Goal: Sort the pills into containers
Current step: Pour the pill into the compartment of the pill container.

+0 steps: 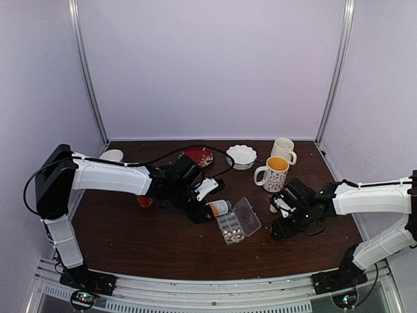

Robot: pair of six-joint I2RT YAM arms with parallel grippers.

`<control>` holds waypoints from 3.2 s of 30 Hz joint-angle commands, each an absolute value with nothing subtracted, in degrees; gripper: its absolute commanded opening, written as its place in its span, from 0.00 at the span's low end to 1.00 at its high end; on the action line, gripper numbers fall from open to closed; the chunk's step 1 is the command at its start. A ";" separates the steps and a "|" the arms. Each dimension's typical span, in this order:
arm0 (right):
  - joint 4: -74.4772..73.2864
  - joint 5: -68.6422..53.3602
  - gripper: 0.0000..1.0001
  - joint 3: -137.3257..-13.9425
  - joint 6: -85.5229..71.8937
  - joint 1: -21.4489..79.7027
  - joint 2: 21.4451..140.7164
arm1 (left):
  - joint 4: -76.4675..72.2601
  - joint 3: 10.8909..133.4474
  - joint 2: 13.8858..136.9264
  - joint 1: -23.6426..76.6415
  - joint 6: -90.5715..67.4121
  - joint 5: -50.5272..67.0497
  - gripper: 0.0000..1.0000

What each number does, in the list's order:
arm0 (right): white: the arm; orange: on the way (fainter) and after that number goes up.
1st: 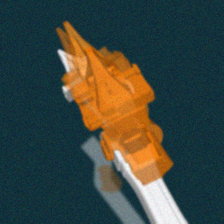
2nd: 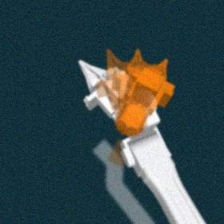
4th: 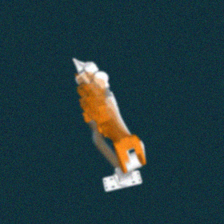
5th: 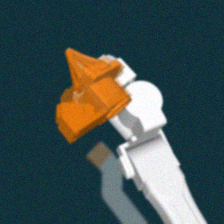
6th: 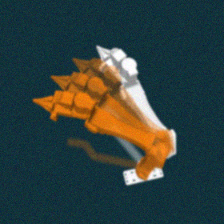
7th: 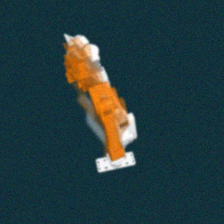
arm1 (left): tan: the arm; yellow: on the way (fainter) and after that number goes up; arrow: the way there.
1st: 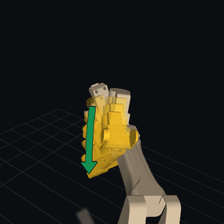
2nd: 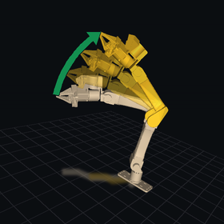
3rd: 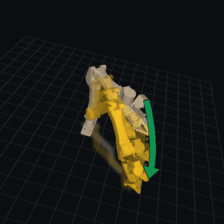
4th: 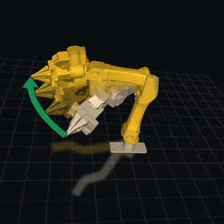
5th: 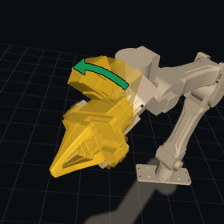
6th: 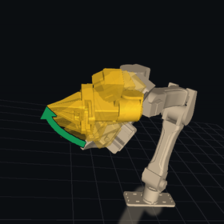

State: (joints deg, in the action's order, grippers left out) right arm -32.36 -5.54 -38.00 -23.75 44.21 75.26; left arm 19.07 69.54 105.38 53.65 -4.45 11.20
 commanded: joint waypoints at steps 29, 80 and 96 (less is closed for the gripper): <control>-33.76 -5.66 0.01 -39.90 -22.21 43.77 76.46 | 19.14 71.61 105.97 53.74 -4.65 12.60 0.00; -32.90 -6.62 0.01 -38.94 -22.85 43.77 76.78 | 15.13 63.22 99.89 53.19 -6.22 12.88 0.00; -32.87 -7.01 0.00 -38.93 -22.85 43.77 76.86 | 16.04 66.21 101.22 53.25 -5.98 13.29 0.00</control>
State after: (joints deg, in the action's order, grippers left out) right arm -33.39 -6.63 -39.07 -22.65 44.21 76.79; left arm 17.82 63.55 101.71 53.56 -6.33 12.60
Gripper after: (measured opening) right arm 0.537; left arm 0.527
